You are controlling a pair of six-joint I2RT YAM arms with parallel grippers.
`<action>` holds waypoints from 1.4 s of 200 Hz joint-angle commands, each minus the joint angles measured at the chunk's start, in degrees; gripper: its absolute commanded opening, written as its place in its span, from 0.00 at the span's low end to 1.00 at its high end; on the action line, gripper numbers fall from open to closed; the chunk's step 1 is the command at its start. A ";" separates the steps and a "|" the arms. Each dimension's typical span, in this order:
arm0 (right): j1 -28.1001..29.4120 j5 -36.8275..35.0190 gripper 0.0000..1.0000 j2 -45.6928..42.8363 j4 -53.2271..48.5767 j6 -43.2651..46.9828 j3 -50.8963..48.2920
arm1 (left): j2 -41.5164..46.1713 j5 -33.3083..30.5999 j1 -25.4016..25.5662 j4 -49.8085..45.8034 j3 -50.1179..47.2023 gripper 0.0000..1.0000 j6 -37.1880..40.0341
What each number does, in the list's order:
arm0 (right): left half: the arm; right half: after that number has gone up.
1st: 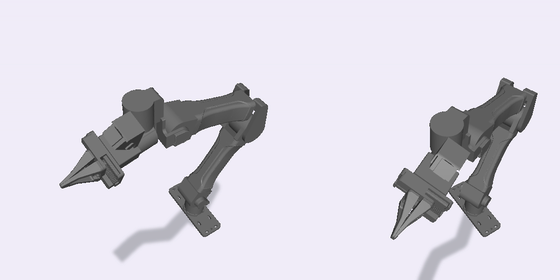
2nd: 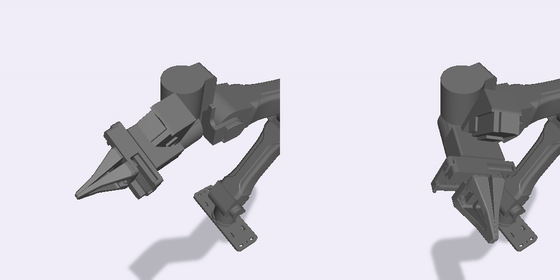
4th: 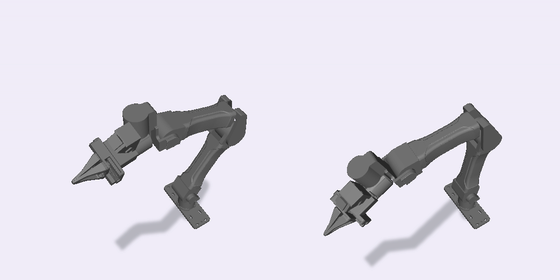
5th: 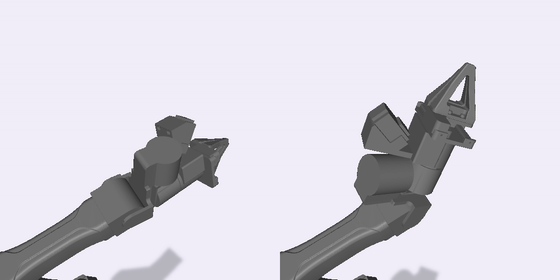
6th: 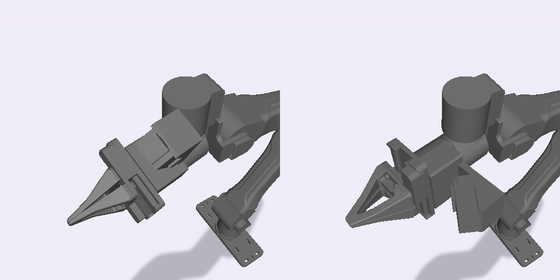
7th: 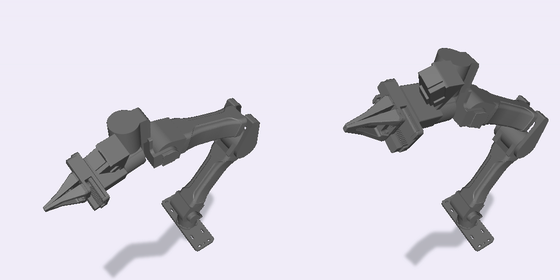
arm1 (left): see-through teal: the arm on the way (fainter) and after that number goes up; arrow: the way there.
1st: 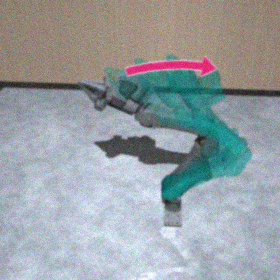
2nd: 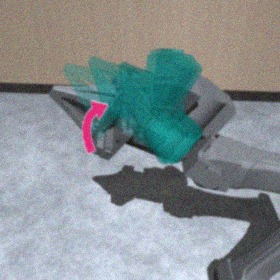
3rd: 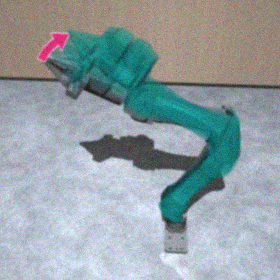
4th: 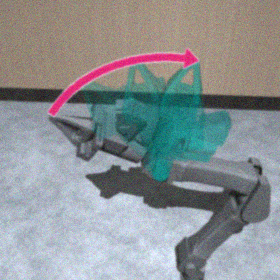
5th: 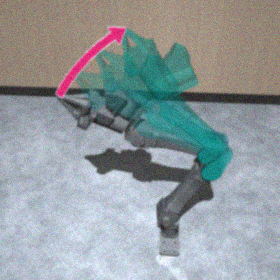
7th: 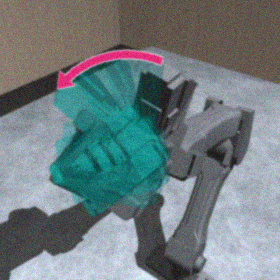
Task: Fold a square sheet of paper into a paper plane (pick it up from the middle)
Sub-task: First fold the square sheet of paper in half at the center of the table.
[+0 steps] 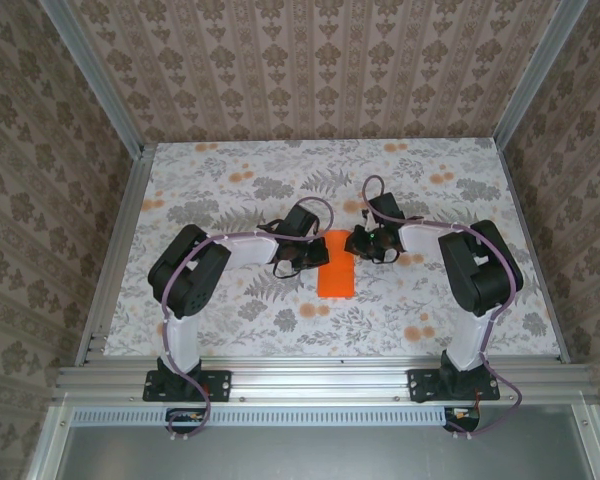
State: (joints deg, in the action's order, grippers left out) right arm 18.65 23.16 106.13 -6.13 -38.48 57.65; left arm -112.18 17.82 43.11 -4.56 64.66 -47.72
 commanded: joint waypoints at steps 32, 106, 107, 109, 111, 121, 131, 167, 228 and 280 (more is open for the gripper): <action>0.51 1.29 0.14 2.80 0.43 -1.61 4.40 | -4.64 -2.79 0.39 -9.31 -0.97 0.07 2.04; -0.30 -5.97 0.14 5.77 0.39 -5.14 4.95 | -4.82 -2.44 0.39 -9.59 -1.13 0.07 2.50; -0.29 -5.86 0.14 5.72 0.49 -5.21 4.98 | -4.86 -2.40 0.39 -9.59 -1.17 0.07 2.53; -0.29 -5.69 0.14 5.57 0.68 -5.32 5.08 | -4.86 -2.37 0.39 -9.53 -1.20 0.07 2.54; -0.22 -5.32 0.14 5.43 0.99 -5.43 5.16 | -4.88 -2.36 0.39 -9.58 -1.20 0.07 2.55; 0.11 -4.12 0.14 4.57 2.18 -5.51 5.66 | -4.80 -2.28 0.39 -9.59 -1.15 0.07 2.65; 0.37 -3.65 0.14 3.81 2.76 -5.24 6.26 | -4.80 -2.27 0.39 -9.58 -1.20 0.07 2.75; -0.44 -4.56 0.14 6.20 2.71 -5.30 7.45 | -4.91 -2.27 0.44 -9.59 -0.99 0.07 2.77; -0.99 -7.12 0.14 8.59 1.73 -6.02 6.62 | -4.91 -2.44 0.48 -9.50 -1.35 0.07 2.88; -0.66 -0.78 0.14 -0.62 0.28 -0.92 6.06 | -4.55 -2.71 0.48 -9.77 -0.44 0.07 3.43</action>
State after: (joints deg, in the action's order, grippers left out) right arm 17.82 19.55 111.24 -3.86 -42.96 64.03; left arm -112.57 18.04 43.11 -5.85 65.71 -46.19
